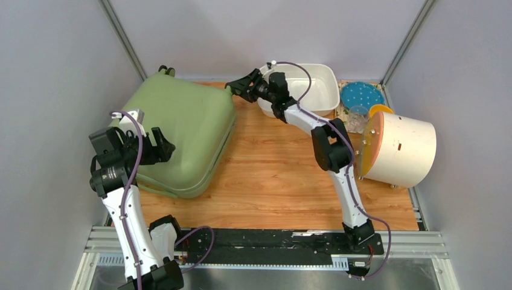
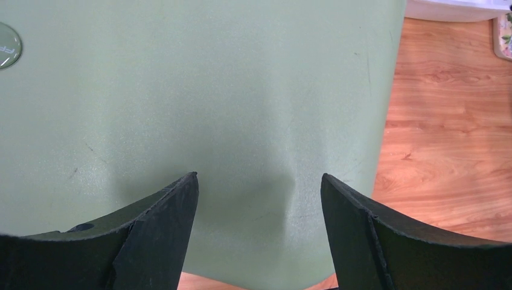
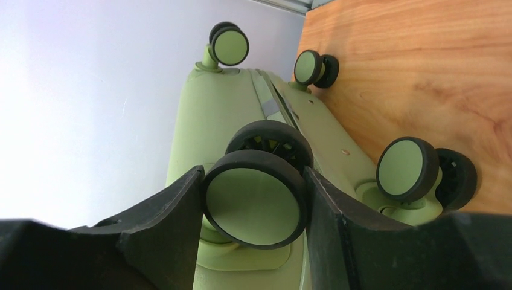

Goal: Open, take out, and arrange the luggage

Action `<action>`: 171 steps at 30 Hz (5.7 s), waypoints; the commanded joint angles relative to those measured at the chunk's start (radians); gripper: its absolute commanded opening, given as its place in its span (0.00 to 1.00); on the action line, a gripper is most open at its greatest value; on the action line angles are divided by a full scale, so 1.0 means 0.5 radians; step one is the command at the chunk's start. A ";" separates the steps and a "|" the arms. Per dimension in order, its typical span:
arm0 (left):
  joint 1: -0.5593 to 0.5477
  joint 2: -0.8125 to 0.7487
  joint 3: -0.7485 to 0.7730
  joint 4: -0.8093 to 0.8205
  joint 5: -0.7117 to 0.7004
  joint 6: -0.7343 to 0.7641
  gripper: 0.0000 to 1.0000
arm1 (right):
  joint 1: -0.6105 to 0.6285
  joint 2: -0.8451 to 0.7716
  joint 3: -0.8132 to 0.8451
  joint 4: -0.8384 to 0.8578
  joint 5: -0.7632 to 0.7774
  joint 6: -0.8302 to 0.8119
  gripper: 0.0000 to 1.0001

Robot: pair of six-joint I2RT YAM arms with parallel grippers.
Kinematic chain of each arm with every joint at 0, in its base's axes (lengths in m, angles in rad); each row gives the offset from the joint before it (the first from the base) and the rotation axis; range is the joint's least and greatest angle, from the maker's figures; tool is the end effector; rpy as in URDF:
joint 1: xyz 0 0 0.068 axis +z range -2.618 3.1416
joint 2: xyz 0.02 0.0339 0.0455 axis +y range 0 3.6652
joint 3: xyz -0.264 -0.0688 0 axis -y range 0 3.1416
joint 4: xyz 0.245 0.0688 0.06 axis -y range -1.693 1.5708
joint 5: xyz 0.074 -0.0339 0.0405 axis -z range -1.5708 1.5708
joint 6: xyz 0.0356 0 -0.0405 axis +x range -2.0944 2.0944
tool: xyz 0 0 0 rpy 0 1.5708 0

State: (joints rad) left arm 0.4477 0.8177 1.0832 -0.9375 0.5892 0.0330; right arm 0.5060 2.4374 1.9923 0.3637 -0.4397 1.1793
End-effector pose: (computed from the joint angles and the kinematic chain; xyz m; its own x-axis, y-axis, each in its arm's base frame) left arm 0.1358 0.0433 0.3638 -0.5598 -0.2384 -0.7936 0.0506 0.9461 -0.3199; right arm 0.4948 0.2915 0.2245 -0.7756 0.5265 -0.3483 -0.2432 0.2600 0.9345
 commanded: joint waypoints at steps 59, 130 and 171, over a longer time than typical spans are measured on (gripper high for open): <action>0.004 0.331 0.098 0.105 0.138 0.170 0.81 | 0.654 -1.215 -2.239 0.908 0.640 -2.337 0.09; 0.007 0.650 0.144 0.154 0.043 0.204 0.73 | 0.016 -0.945 -1.902 1.171 -0.304 -2.236 0.00; 0.000 1.341 0.484 0.151 0.009 0.551 0.64 | -0.242 -0.135 -0.996 1.785 -0.578 -1.696 0.10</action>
State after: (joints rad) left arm 0.4465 1.4208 1.3731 -0.6899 0.7025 0.3016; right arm 0.4507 2.4165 1.4876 1.1107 -0.7219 0.3325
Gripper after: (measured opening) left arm 0.640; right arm 0.123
